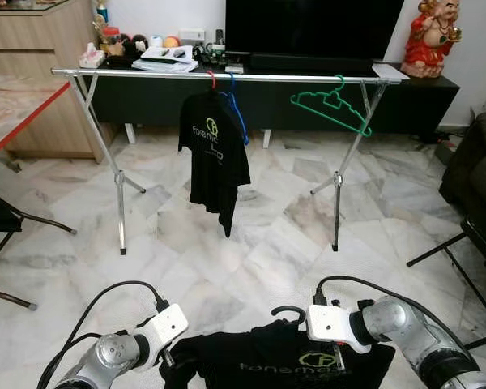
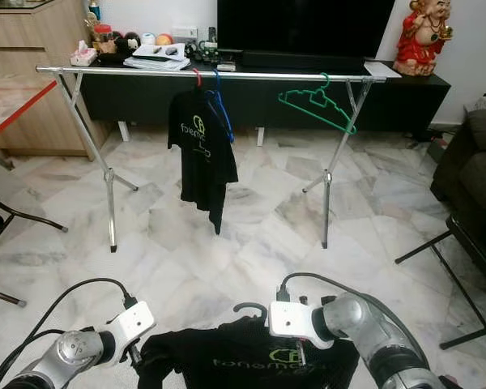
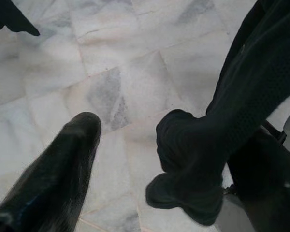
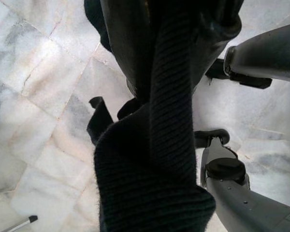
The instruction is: Hang hanger
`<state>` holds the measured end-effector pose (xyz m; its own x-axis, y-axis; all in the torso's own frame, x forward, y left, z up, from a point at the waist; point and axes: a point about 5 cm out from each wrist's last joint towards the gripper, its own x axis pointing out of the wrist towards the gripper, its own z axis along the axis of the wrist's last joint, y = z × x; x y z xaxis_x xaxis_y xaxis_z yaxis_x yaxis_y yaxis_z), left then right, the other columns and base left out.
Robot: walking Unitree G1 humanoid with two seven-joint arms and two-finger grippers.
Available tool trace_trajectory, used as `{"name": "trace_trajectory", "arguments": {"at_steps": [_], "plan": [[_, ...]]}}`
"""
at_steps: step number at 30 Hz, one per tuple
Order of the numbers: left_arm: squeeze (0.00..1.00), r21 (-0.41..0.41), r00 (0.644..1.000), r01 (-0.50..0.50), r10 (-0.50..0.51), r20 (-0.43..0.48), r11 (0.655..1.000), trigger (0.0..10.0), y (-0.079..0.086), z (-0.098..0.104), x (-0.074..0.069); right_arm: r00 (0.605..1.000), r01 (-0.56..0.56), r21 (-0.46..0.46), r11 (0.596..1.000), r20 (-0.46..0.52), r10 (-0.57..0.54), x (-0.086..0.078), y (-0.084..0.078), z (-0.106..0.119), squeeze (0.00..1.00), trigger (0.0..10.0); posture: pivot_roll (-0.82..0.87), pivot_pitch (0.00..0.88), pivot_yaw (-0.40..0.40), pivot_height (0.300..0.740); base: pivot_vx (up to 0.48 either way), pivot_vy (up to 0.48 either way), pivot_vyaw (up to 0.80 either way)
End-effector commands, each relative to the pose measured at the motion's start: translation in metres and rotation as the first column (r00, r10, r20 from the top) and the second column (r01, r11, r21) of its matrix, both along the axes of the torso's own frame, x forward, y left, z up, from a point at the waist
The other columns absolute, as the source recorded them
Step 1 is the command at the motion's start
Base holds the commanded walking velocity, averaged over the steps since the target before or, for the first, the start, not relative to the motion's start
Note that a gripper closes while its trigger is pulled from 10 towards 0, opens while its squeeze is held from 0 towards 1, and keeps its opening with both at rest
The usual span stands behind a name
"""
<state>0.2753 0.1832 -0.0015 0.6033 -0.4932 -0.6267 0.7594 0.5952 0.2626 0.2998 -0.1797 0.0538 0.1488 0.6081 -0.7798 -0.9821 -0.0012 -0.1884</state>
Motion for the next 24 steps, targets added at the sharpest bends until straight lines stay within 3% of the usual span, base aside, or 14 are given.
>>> {"name": "trace_trajectory", "arguments": {"at_steps": [1,24], "plan": [[0.0,0.01,1.0,-0.008,0.009,-0.02,1.0,0.0,0.0032,0.0006,0.0017,0.999,-0.011,0.018,1.0,0.052,0.01,0.0085,0.0005,0.0141,0.0,10.0,-0.05,0.013,-0.051,0.74,0.0,0.0,0.0],[0.0,-0.006,0.997,0.013,-0.013,-0.072,1.0,0.0,0.0033,-0.0001,0.0008,0.998,0.02,0.034,0.999,0.06,-0.022,0.0091,0.0,0.014,0.0,10.0,-0.06,0.024,-0.039,0.74,0.0,0.0,0.0]]}}
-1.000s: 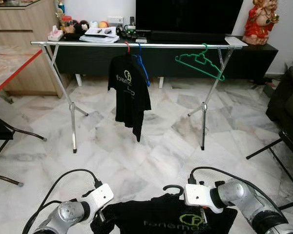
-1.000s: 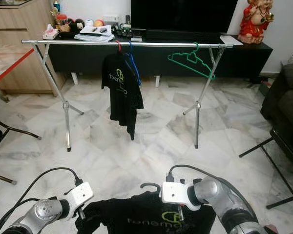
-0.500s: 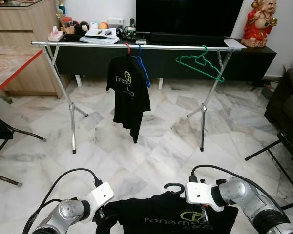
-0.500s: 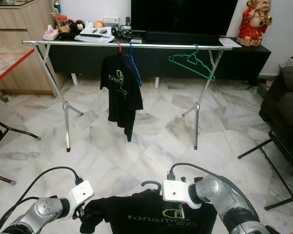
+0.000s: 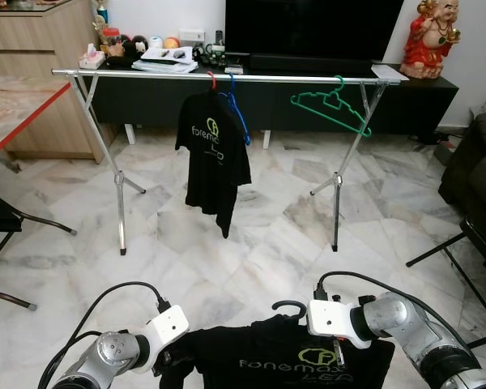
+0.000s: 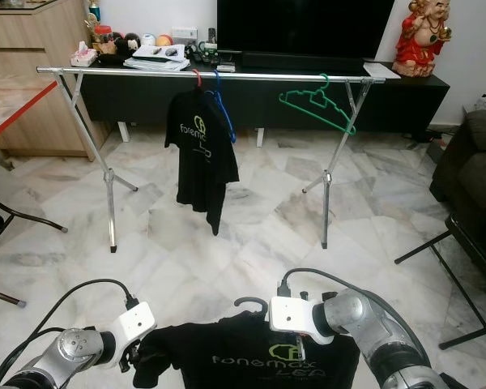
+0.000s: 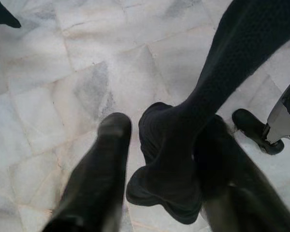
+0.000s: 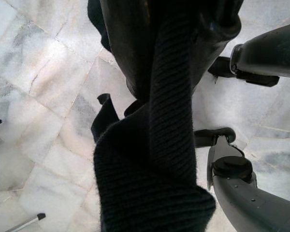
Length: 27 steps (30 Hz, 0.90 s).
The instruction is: Hang hanger
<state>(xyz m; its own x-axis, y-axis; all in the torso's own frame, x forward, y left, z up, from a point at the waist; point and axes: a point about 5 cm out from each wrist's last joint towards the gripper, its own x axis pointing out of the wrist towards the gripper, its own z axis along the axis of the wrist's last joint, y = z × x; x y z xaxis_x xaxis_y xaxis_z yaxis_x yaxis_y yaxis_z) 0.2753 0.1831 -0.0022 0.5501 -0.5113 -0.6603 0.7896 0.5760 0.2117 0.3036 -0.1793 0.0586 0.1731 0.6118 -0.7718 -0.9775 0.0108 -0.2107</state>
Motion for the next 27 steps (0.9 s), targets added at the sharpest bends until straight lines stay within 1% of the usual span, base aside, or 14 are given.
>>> {"name": "trace_trajectory", "arguments": {"at_steps": [1,27], "plan": [[0.0,-0.002,1.0,-0.014,0.014,-0.009,1.0,0.0,0.0034,0.0009,0.0012,0.999,0.013,0.028,1.0,0.038,-0.014,0.0052,-0.0005,0.0088,0.0,10.0,-0.06,0.025,-0.038,0.74,0.0,0.0,0.0],[0.0,-0.03,0.999,-0.037,0.037,-0.001,0.999,0.0,0.0016,0.0043,0.0053,0.998,0.047,0.043,0.998,0.043,-0.049,0.0052,-0.0006,0.0069,0.0,10.0,-0.06,0.044,-0.03,0.74,0.0,0.0,0.0]]}}
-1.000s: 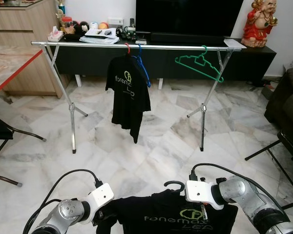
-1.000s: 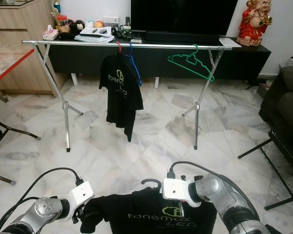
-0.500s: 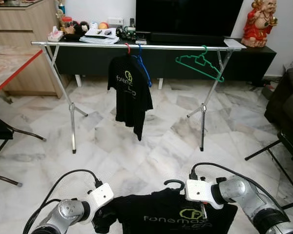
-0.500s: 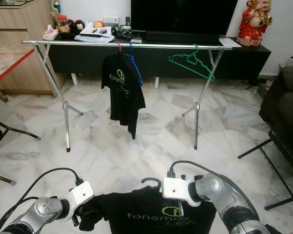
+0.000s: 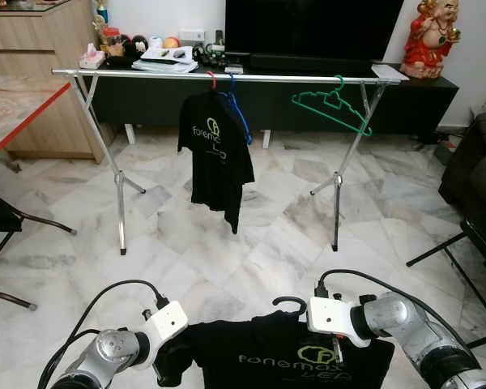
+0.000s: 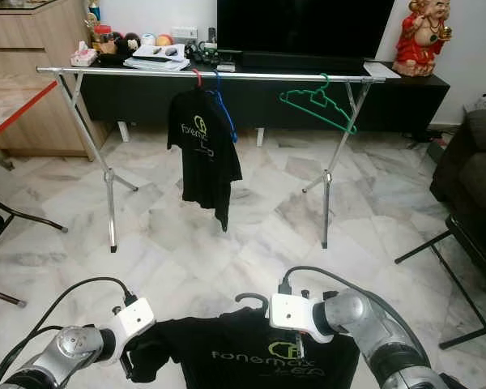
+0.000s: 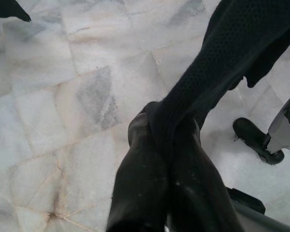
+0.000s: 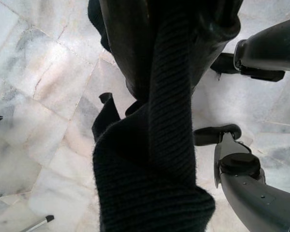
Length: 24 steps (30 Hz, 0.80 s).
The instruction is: Hang hanger
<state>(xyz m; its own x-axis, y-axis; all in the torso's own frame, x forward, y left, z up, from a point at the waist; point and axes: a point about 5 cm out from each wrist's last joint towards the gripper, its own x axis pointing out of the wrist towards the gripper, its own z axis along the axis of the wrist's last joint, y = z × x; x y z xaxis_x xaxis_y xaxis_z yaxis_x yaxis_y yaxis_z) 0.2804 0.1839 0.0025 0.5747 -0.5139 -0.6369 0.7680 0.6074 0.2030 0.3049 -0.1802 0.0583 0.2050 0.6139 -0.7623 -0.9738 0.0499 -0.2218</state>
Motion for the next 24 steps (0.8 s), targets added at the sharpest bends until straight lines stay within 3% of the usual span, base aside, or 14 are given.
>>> {"name": "trace_trajectory", "arguments": {"at_steps": [1,7,14,17,18,19,20,21,22,23,24], "plan": [[0.0,0.004,1.0,-0.006,0.006,-0.013,1.0,0.0,0.001,-0.001,0.0,0.999,0.012,0.03,0.999,0.034,-0.013,0.004,0.0,0.007,0.0,10.0,-0.06,0.044,-0.03,0.74,0.0,0.0,0.0],[0.0,0.052,0.999,-0.054,0.053,0.009,0.997,0.0,0.008,-0.002,0.001,0.997,0.053,0.037,0.998,0.058,-0.055,0.007,-0.001,0.008,0.0,10.0,-0.06,0.041,-0.03,0.74,0.0,0.0,0.0],[0.0,0.166,0.969,-0.248,0.244,0.045,0.954,0.0,0.034,-0.007,-0.001,0.969,0.221,-0.048,0.974,0.125,-0.213,0.012,-0.02,0.002,0.0,10.0,-0.06,0.028,-0.026,0.74,0.0,0.0,0.0],[0.0,0.171,0.914,-0.406,0.394,0.099,0.898,0.0,0.048,-0.006,0.0,0.952,0.284,-0.072,0.956,0.135,-0.273,0.01,-0.03,-0.003,0.0,10.0,-0.07,0.025,-0.022,0.74,0.0,0.0,0.0],[0.0,0.171,0.914,-0.406,0.394,0.099,0.898,0.0,0.048,-0.006,0.0,0.952,0.284,-0.072,0.956,0.135,-0.273,0.01,-0.03,-0.003,0.0,10.0,-0.07,0.025,-0.022,0.74,0.0,0.0,0.0],[0.0,0.17,0.889,-0.457,0.443,0.115,0.873,0.0,0.053,-0.005,0.001,0.952,0.289,-0.081,0.954,0.127,-0.278,0.007,-0.032,-0.005,0.0,10.0,-0.07,0.025,-0.022,0.74,0.0,0.0,0.0],[0.0,0.171,0.824,-0.566,0.547,0.148,0.806,0.0,0.066,-0.003,0.0,0.947,0.309,-0.103,0.946,0.124,-0.296,0.003,-0.037,-0.009,0.0,10.0,-0.07,0.023,-0.019,0.74,0.0,0.0,0.0],[0.0,0.171,0.824,-0.566,0.547,0.148,0.806,0.0,0.066,-0.003,0.0,0.947,0.309,-0.103,0.946,0.124,-0.296,0.003,-0.037,-0.009,0.0,10.0,-0.07,0.023,-0.019,0.74,0.0,0.0,0.0],[0.0,0.175,0.769,-0.639,0.616,0.17,0.749,0.0,0.075,-0.002,-0.002,0.941,0.326,-0.118,0.938,0.13,-0.311,0.001,-0.041,-0.012,0.0,10.0,-0.07,0.022,-0.018,0.74,0.0,0.0,0.0],[0.0,0.179,0.737,-0.676,0.653,0.175,0.715,0.0,0.08,-0.003,-0.003,0.931,0.352,-0.121,0.928,0.143,-0.335,0.001,-0.043,-0.013,0.0,10.0,-0.08,0.022,-0.016,0.74,0.0,0.0,0.0],[0.0,0.179,0.737,-0.676,0.653,0.175,0.715,0.0,0.08,-0.003,-0.003,0.931,0.352,-0.121,0.928,0.143,-0.335,0.001,-0.043,-0.013,0.0,10.0,-0.08,0.022,-0.016,0.74,0.0,0.0,0.0]]}}
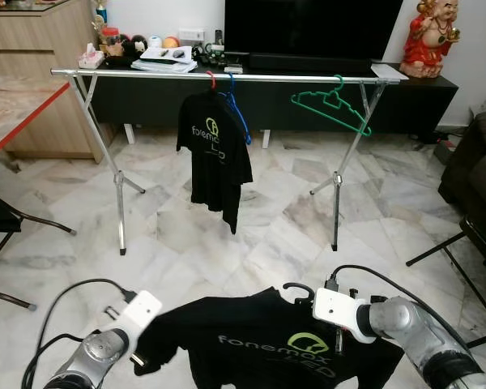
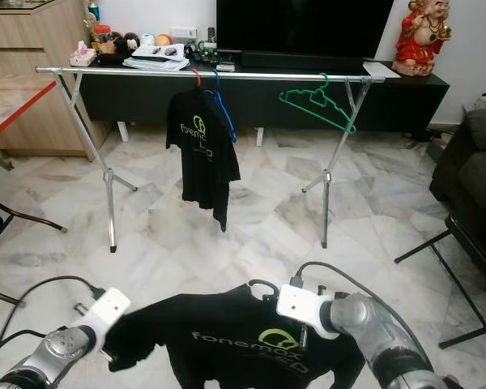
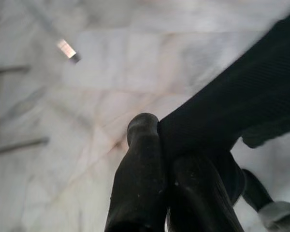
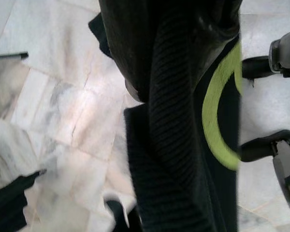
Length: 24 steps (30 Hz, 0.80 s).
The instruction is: Hang hanger
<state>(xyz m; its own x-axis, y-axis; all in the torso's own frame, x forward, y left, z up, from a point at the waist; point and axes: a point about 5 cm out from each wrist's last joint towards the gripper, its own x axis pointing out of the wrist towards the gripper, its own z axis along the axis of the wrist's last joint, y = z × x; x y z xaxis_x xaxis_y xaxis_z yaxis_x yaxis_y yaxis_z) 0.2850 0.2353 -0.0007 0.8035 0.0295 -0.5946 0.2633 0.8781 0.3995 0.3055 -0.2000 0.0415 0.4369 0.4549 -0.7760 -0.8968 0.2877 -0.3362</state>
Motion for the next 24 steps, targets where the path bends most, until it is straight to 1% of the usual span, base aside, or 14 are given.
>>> {"name": "trace_trajectory", "arguments": {"at_steps": [1,3,6,7,9,11,13,14,15,16,17,20,21,24], "plan": [[0.0,0.06,0.985,-0.168,0.169,-0.021,0.984,0.0,0.032,0.0,-0.01,0.994,0.105,-0.058,0.993,0.028,-0.104,0.001,-0.025,0.004,0.0,10.0,-0.08,0.022,-0.016,0.74,0.0,0.0,0.0],[0.0,0.072,0.978,-0.206,0.208,-0.024,0.976,0.0,0.036,-0.001,-0.012,0.989,0.139,-0.057,0.989,0.047,-0.137,0.002,-0.028,0.004,0.0,10.0,-0.08,0.023,-0.015,0.74,0.0,0.0,0.0],[0.0,0.088,0.934,-0.355,0.358,-0.023,0.931,0.0,0.047,-0.005,-0.02,0.955,0.275,-0.029,0.961,0.122,-0.27,0.009,-0.033,0.008,0.0,10.0,-0.08,0.033,-0.016,0.74,0.0,0.0,0.0],[0.0,0.082,0.895,-0.442,0.445,-0.018,0.893,0.0,0.053,-0.006,-0.026,0.919,0.362,-0.002,0.932,0.17,-0.356,0.012,-0.035,0.009,0.0,10.0,-0.09,0.038,-0.017,0.74,0.0,0.0,0.0],[0.0,0.079,0.884,-0.464,0.467,-0.021,0.882,0.0,0.054,-0.007,-0.027,0.902,0.397,0.012,0.918,0.177,-0.393,0.013,-0.036,0.009,0.0,10.0,-0.09,0.039,-0.017,0.74,0.0,0.0,0.0],[0.0,0.069,0.871,-0.488,0.491,-0.032,0.87,0.0,0.055,-0.01,-0.031,0.839,0.504,0.074,0.861,0.197,-0.508,0.015,-0.037,0.008,0.0,10.0,-0.09,0.041,-0.015,0.74,0.0,0.0,0.0],[0.0,0.035,0.897,-0.436,0.437,-0.062,0.899,0.0,0.045,-0.013,-0.029,0.749,0.608,0.164,0.777,0.206,-0.63,0.018,-0.036,0.008,0.0,10.0,-0.09,0.042,-0.016,0.74,0.0,0.0,0.0],[0.0,0.035,0.897,-0.436,0.437,-0.062,0.899,0.0,0.045,-0.013,-0.029,0.749,0.608,0.164,0.777,0.206,-0.63,0.018,-0.036,0.008,0.0,10.0,-0.09,0.042,-0.016,0.74,0.0,0.0,0.0],[0.0,-0.007,0.924,-0.38,0.379,-0.062,0.925,0.0,0.036,-0.013,-0.025,0.707,0.641,0.239,0.73,0.186,-0.682,0.019,-0.032,0.009,0.0,10.0,-0.09,0.046,-0.017,0.74,0.0,0.0,0.0],[0.0,-0.048,0.957,-0.289,0.287,-0.046,0.956,0.0,0.023,-0.012,-0.018,0.649,0.672,0.353,0.651,0.143,-0.747,0.022,-0.025,0.011,0.0,10.0,-0.09,0.049,-0.017,0.74,0.0,0.0,0.0],[0.0,-0.053,0.972,-0.236,0.234,-0.035,0.97,0.0,0.017,-0.01,-0.014,0.625,0.676,0.409,0.614,0.124,-0.771,0.024,-0.021,0.013,0.0,10.0,-0.09,0.049,-0.017,0.74,0.0,0.0,0.0],[0.0,-0.063,0.994,-0.112,0.111,-0.017,0.992,0.0,0.001,-0.007,-0.006,0.604,0.668,0.477,0.571,0.101,-0.791,0.023,-0.009,0.014,0.0,10.0,-0.09,0.05,-0.016,0.74,0.0,0.0,0.0],[0.0,-0.076,0.997,-0.077,0.077,-0.004,0.994,0.0,-0.005,-0.004,-0.001,0.564,0.675,0.513,0.53,0.103,-0.819,0.023,-0.004,0.015,0.0,10.0,-0.09,0.053,-0.013,0.74,0.0,0.0,0.0],[0.0,-0.111,0.999,-0.042,0.043,0.005,0.993,0.0,-0.011,0.0,0.003,0.518,0.681,0.558,0.473,0.089,-0.851,0.022,0.003,0.016,0.0,10.0,-0.09,0.058,-0.011,0.74,0.0,0.0,0.0]]}}
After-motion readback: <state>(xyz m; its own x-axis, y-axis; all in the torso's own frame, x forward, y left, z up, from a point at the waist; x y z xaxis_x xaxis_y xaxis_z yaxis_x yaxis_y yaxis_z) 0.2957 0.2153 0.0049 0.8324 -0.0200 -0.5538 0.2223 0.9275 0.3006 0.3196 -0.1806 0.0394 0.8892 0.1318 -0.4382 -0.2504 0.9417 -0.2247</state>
